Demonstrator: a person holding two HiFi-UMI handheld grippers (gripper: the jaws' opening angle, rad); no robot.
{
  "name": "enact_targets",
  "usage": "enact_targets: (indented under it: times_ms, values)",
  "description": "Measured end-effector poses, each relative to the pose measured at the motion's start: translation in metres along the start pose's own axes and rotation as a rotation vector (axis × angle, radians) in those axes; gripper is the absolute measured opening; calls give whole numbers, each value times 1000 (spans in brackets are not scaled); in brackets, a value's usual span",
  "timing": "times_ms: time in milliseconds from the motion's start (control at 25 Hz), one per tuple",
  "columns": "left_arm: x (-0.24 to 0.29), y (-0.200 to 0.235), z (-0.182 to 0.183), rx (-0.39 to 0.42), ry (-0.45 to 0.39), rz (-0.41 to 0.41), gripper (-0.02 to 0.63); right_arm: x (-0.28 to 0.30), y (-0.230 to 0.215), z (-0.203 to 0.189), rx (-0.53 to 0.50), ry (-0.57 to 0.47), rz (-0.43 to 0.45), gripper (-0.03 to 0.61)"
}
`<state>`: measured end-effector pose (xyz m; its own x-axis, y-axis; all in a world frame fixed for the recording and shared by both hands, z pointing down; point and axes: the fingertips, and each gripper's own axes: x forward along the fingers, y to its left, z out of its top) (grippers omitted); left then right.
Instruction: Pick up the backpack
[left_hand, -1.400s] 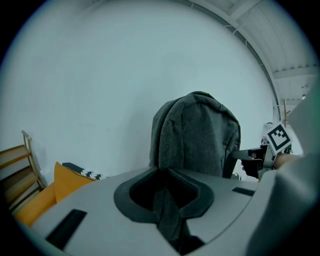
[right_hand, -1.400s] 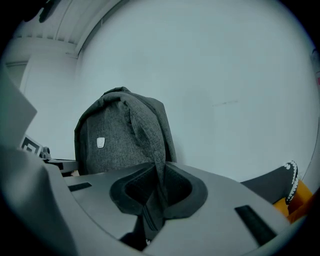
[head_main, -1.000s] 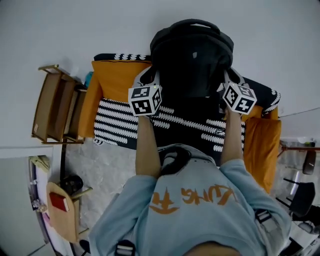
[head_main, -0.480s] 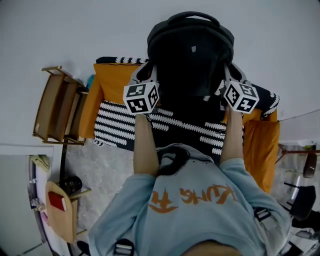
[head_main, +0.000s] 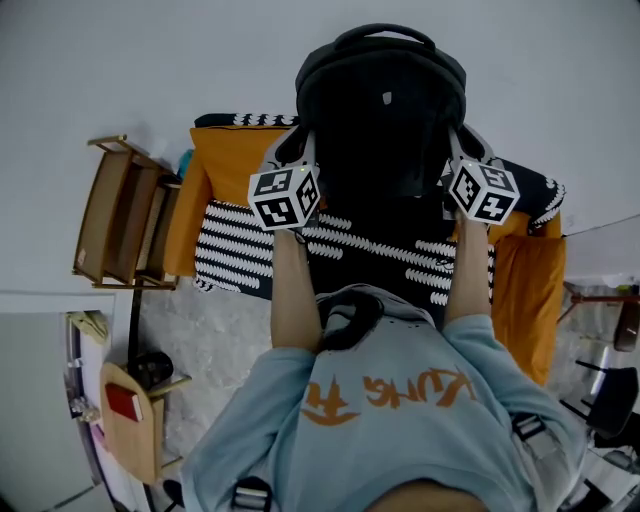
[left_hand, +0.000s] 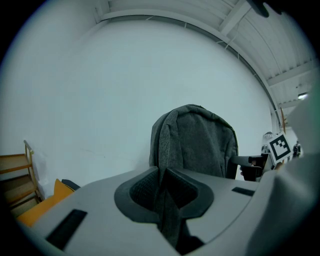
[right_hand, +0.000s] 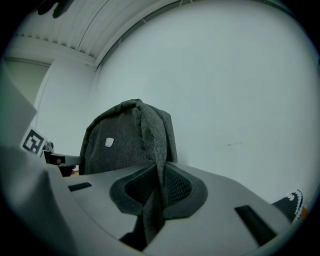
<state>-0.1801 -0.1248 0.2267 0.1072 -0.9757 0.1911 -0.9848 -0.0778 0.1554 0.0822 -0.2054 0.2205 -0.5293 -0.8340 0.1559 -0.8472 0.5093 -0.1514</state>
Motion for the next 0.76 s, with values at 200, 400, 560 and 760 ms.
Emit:
enact_targets:
  times_ms: [200, 400, 560, 760]
  values:
    - [4, -4, -2, -14, 4, -10, 64, 2, -6, 1, 7, -5, -2, 37]
    - [6, 0, -6, -21, 13, -8, 64, 7, -5, -1, 12, -9, 1, 37]
    - [6, 7, -8, -25, 21, 6, 64, 12, 0, -6, 13, 3, 11, 37]
    - [9, 9, -10, -21, 25, 6, 64, 19, -2, -8, 20, 3, 15, 37]
